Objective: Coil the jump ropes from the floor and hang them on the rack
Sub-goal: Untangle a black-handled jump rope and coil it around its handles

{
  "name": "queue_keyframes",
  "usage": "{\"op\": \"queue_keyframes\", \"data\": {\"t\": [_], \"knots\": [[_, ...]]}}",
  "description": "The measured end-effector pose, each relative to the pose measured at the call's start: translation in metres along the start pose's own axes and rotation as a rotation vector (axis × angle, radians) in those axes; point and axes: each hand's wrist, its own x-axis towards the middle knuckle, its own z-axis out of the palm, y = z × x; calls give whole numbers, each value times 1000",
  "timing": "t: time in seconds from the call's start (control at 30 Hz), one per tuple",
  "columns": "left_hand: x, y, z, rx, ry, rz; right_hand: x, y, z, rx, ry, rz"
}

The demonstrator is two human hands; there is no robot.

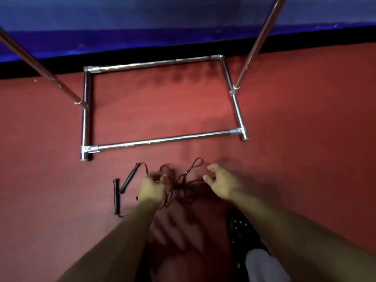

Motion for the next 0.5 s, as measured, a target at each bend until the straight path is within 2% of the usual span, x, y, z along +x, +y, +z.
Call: {"op": "queue_keyframes", "data": {"t": [0.1, 0.2, 0.23, 0.27, 0.4, 0.5], "knots": [[13, -49, -2, 115, 186, -88, 18, 14, 34, -10, -50, 22], [26, -76, -17, 216, 474, -41, 33, 14, 60, -35, 0, -45], [32, -80, -23, 243, 518, -19, 38, 14, 67, -48, 23, -73], [40, -85, -29, 254, 529, -34, 42, 14, 74, -52, 41, -90], [68, -101, -43, 177, 441, -285, 52, 16, 89, -18, 108, -56], [77, -111, -46, 157, 352, -285, 56, 15, 93, 40, 162, -14]]}}
